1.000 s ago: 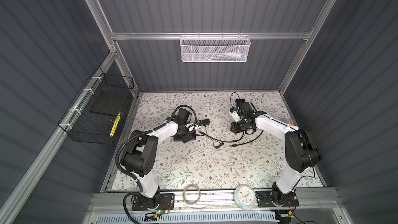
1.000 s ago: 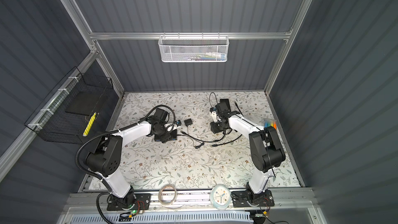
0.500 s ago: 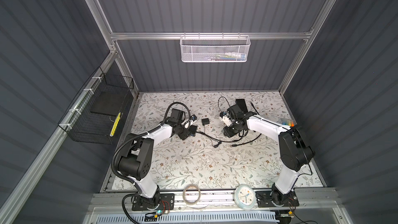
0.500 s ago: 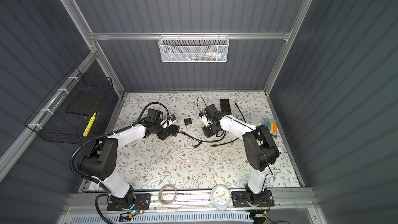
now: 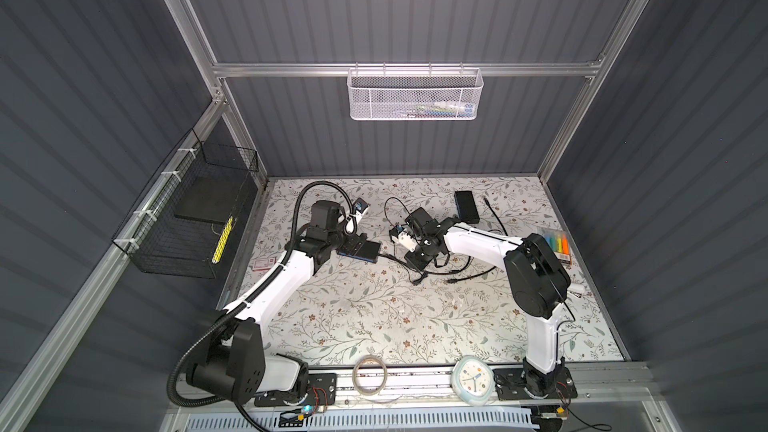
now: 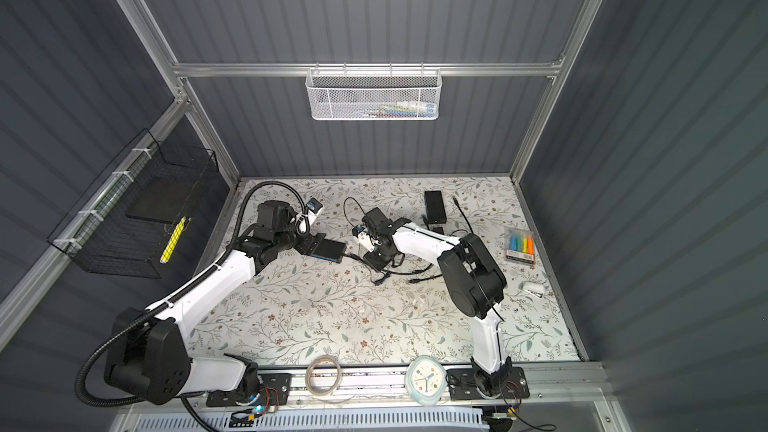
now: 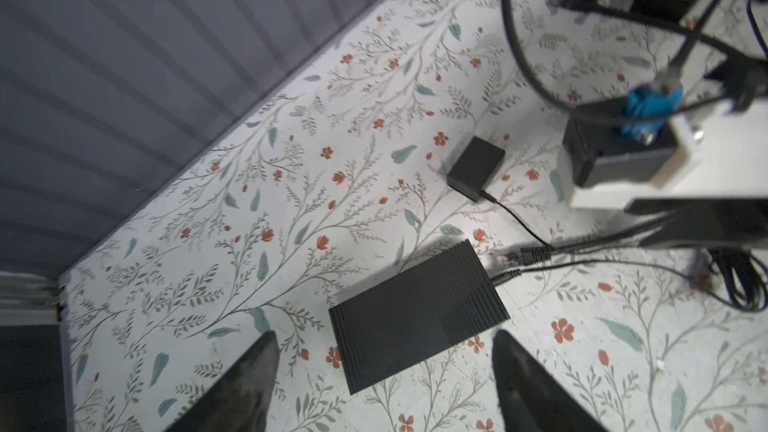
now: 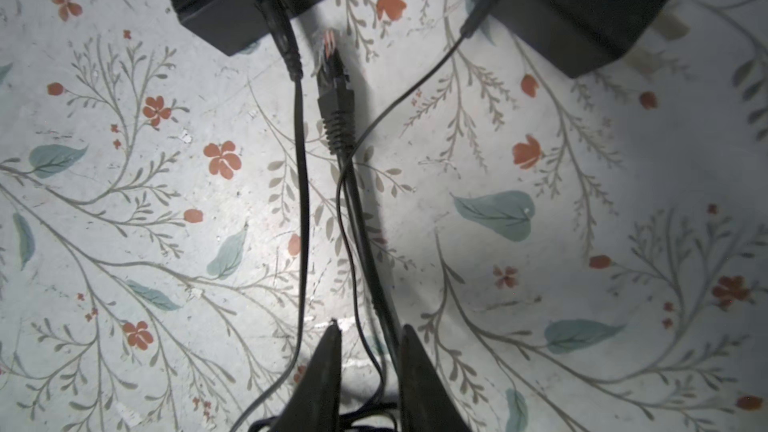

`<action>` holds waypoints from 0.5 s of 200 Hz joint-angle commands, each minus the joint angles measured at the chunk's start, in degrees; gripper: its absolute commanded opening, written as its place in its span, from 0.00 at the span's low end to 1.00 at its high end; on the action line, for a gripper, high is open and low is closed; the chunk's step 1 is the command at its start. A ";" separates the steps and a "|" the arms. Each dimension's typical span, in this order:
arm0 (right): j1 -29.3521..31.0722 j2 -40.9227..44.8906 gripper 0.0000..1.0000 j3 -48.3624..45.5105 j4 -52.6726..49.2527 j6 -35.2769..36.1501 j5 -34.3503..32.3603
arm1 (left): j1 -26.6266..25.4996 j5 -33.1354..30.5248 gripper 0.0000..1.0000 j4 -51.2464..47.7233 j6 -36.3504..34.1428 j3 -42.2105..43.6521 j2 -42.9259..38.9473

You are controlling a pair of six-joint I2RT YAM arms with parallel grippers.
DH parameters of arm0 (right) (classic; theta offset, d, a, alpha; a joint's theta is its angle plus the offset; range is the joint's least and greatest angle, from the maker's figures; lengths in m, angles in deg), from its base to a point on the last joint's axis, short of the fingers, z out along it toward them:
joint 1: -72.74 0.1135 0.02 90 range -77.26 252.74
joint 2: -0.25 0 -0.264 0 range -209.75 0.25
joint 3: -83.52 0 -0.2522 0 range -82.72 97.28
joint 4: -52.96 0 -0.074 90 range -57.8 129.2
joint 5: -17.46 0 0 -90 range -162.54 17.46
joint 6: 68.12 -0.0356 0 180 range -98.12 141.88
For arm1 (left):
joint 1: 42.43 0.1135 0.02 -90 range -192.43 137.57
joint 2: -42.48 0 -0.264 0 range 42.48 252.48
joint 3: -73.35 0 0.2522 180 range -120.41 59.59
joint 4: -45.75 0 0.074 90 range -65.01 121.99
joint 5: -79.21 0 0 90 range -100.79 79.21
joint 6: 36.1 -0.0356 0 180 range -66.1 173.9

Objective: Insert the plug into the switch port

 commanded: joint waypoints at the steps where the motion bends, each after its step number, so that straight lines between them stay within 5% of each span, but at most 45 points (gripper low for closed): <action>1: 0.80 -2.20 0.26 2.27 -2.93 1.06 -2.21 | 0.37 -4.77 0.82 -0.61 9.11 -0.82 -1.70; 43: 1.17 -3.51 0.22 3.18 -3.28 0.21 -4.70 | 0.37 -8.71 0.83 -1.47 17.50 -2.16 -1.84; 100: 1.92 -5.22 0.17 3.79 -4.05 -0.15 -6.21 | 0.37 -9.91 0.83 -1.17 19.82 -1.51 -1.45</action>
